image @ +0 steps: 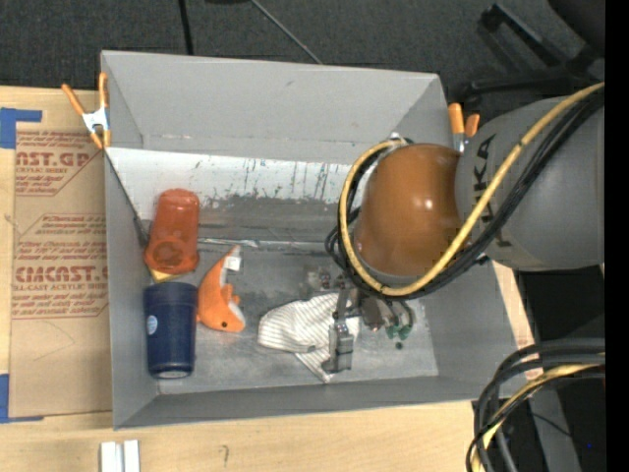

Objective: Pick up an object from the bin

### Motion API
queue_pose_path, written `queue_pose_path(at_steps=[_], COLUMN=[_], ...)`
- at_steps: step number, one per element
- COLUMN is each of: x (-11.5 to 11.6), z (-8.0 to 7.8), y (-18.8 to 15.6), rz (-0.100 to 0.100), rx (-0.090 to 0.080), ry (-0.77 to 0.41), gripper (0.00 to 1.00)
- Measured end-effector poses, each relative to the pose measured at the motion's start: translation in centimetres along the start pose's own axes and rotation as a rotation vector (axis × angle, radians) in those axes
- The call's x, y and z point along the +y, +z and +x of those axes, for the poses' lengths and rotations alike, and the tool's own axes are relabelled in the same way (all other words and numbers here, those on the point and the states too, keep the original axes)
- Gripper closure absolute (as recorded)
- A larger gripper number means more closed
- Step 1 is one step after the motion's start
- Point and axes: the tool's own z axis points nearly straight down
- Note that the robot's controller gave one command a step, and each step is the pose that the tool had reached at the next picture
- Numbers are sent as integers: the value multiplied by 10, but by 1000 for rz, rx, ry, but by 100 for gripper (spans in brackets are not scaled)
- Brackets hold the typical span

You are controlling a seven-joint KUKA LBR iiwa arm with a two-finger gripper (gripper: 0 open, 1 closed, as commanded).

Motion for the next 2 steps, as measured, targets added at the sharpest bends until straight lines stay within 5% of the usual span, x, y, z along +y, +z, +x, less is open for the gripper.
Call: queue_pose_path(at_steps=[1, 2], x=[-3, -3], z=[-32, -28], y=[34, 88], rz=[0, 0], rx=[0, 2], ry=[67, -30], gripper=[0, 100])
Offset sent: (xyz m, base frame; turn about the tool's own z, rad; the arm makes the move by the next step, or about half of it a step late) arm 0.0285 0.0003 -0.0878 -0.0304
